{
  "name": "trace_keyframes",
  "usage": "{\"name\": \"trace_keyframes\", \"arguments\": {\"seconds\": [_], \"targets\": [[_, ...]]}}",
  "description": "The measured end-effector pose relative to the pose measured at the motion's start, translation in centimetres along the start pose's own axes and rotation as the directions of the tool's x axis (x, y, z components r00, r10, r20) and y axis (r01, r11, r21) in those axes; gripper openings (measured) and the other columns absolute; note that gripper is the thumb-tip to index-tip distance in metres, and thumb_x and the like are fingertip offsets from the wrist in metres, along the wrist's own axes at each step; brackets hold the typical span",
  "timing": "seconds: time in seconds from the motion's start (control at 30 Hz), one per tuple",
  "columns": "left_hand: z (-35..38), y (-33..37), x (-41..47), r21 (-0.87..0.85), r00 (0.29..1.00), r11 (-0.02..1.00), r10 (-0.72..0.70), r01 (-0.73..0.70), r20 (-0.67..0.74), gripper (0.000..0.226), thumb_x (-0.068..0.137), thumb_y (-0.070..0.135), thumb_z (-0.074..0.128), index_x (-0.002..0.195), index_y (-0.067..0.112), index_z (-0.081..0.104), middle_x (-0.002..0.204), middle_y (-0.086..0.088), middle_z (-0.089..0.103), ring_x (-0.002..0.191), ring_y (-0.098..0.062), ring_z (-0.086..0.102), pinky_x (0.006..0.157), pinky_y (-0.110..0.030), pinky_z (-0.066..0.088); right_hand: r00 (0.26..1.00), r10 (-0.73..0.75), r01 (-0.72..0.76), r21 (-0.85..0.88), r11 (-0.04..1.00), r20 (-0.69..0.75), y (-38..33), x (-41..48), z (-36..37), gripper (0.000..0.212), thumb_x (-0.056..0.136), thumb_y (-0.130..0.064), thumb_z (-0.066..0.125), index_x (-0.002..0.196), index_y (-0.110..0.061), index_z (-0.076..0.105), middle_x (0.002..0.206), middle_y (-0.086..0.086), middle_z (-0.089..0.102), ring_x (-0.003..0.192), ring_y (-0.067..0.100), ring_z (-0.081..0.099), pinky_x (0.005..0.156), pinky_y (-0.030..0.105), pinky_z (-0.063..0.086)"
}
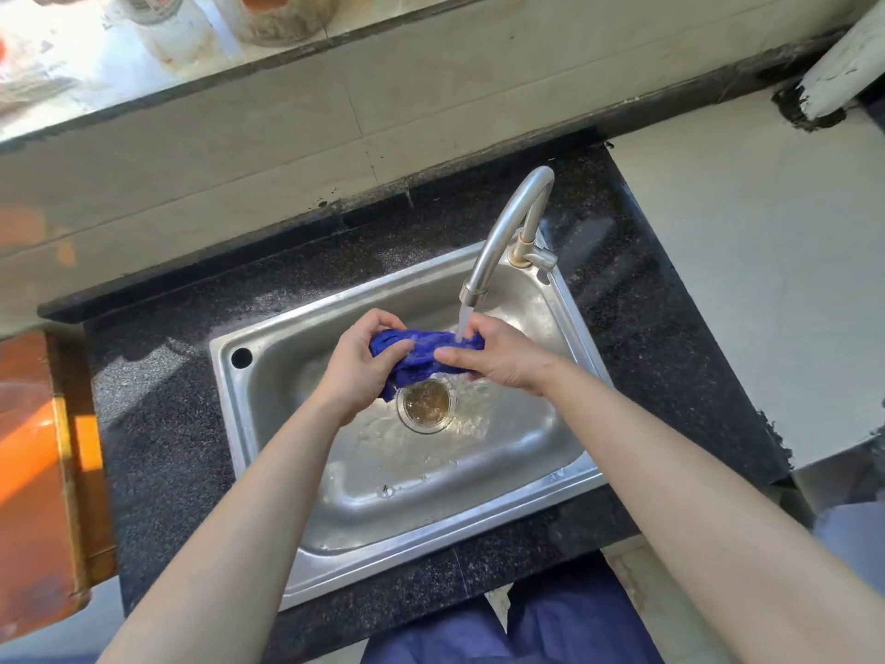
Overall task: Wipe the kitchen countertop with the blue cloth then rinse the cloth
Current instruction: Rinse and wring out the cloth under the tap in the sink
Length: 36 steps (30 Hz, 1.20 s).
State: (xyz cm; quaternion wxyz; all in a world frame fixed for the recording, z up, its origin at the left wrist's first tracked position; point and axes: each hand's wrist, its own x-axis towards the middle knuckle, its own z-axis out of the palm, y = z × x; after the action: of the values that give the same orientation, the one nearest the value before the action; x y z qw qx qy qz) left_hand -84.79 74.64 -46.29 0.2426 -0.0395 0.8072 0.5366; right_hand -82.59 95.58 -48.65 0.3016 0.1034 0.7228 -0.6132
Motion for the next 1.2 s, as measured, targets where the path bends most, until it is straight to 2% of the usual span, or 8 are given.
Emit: {"name": "trace_keyframes", "arguments": {"seconds": [0.3, 0.4, 0.5, 0.7, 0.83, 0.97, 1.1, 1.2], "targets": [[0.9, 0.0, 1.0, 0.211, 0.995, 0.973, 0.092, -0.095, 0.027, 0.007, 0.098, 0.022, 0.062, 0.101, 0.018, 0.058, 0.084, 0.003, 0.065, 0.068, -0.010, 0.056, 0.064, -0.027, 0.045, 0.976, -0.170, 0.119, -0.321, 0.940, -0.138, -0.1, -0.4, -0.7, 0.033, 0.092, -0.045, 0.066, 0.084, -0.022, 0.044, 0.077, -0.001, 0.054, 0.069, 0.016, 0.049, 0.069, 0.037, 0.045], [1.4, -0.1, 0.6, 0.226, 0.997, 0.971, 0.078, -0.074, -0.007, 0.010, 0.101, 0.026, 0.056, 0.103, 0.019, 0.061, 0.089, 0.006, 0.067, 0.077, -0.010, 0.061, 0.071, -0.030, 0.048, 0.977, -0.208, 0.170, -0.428, 0.887, -0.042, -0.3, -1.3, -0.7, 0.040, 0.088, -0.058, 0.061, 0.110, -0.029, 0.044, 0.107, -0.001, 0.064, 0.091, 0.016, 0.063, 0.086, 0.041, 0.053], [2.0, -0.2, 0.2, 0.094, 0.999, 0.996, 0.012, -0.009, -0.034, 0.020, 0.101, 0.034, 0.055, 0.099, 0.020, 0.069, 0.082, 0.009, 0.070, 0.071, -0.007, 0.061, 0.065, -0.028, 0.047, 0.981, -0.183, 0.189, -0.588, 0.786, 0.071, -0.6, -2.0, -0.1, 0.081, 0.077, -0.069, 0.068, 0.142, -0.036, 0.032, 0.137, 0.000, 0.050, 0.118, 0.015, 0.054, 0.099, 0.034, 0.046], [3.9, 0.6, 0.4, 0.061, 0.986, 0.993, -0.095, 0.104, -0.141, 0.057, 0.098, 0.055, 0.052, 0.054, 0.018, 0.047, 0.047, 0.008, 0.044, 0.048, -0.014, 0.040, 0.053, -0.031, 0.034, 0.975, -0.216, 0.075, -0.835, 0.545, -0.053, -1.2, -1.5, 1.6, 0.038, 0.077, -0.060, 0.067, 0.096, -0.033, 0.049, 0.090, -0.001, 0.062, 0.081, 0.024, 0.063, 0.070, 0.036, 0.052], [4.4, 0.6, 1.1, 0.112, 0.977, 0.989, -0.075, 0.099, -0.198, 0.058, 0.101, 0.052, 0.042, 0.056, 0.016, 0.038, 0.052, 0.002, 0.039, 0.054, -0.020, 0.036, 0.057, -0.034, 0.032, 0.985, -0.127, -0.014, -0.796, 0.606, -0.114, -1.5, -1.3, 1.5, 0.018, 0.080, -0.037, 0.067, 0.082, -0.030, 0.051, 0.074, -0.001, 0.057, 0.075, 0.028, 0.059, 0.064, 0.032, 0.046], [4.8, 0.3, 1.0, 0.052, 0.967, 0.992, -0.096, 0.111, -0.237, 0.061, 0.097, 0.052, 0.042, 0.060, 0.003, 0.039, 0.056, -0.004, 0.039, 0.056, -0.020, 0.037, 0.056, -0.038, 0.036, 0.989, -0.100, -0.010, -0.733, 0.680, -0.106, -1.2, -1.2, 1.8, 0.030, 0.079, -0.032, 0.070, 0.066, -0.031, 0.043, 0.068, -0.006, 0.052, 0.073, 0.024, 0.057, 0.063, 0.033, 0.044], [5.0, 0.0, -0.1, 0.087, 0.959, 0.989, -0.093, 0.120, -0.268, 0.048, 0.095, 0.047, 0.041, 0.056, 0.018, 0.033, 0.053, 0.005, 0.033, 0.056, -0.021, 0.032, 0.057, -0.036, 0.031, 0.999, -0.027, 0.042, -0.582, 0.812, 0.035, 0.2, -0.8, 0.2, 0.046, 0.069, -0.035, 0.085, 0.102, -0.035, 0.052, 0.104, -0.006, 0.054, 0.103, 0.017, 0.053, 0.086, 0.033, 0.046], [4.3, -0.9, -0.8, 0.078, 0.961, 0.989, -0.103, 0.127, -0.258, 0.044, 0.094, 0.044, 0.046, 0.059, 0.020, 0.033, 0.056, 0.005, 0.033, 0.057, -0.019, 0.032, 0.058, -0.036, 0.030, 0.994, 0.005, -0.072, -0.615, 0.785, -0.110, 1.2, -0.9, -2.9, 0.062, 0.082, -0.023, 0.075, 0.135, -0.031, 0.045, 0.138, 0.001, 0.039, 0.128, 0.019, 0.043, 0.107, 0.037, 0.040]]}}
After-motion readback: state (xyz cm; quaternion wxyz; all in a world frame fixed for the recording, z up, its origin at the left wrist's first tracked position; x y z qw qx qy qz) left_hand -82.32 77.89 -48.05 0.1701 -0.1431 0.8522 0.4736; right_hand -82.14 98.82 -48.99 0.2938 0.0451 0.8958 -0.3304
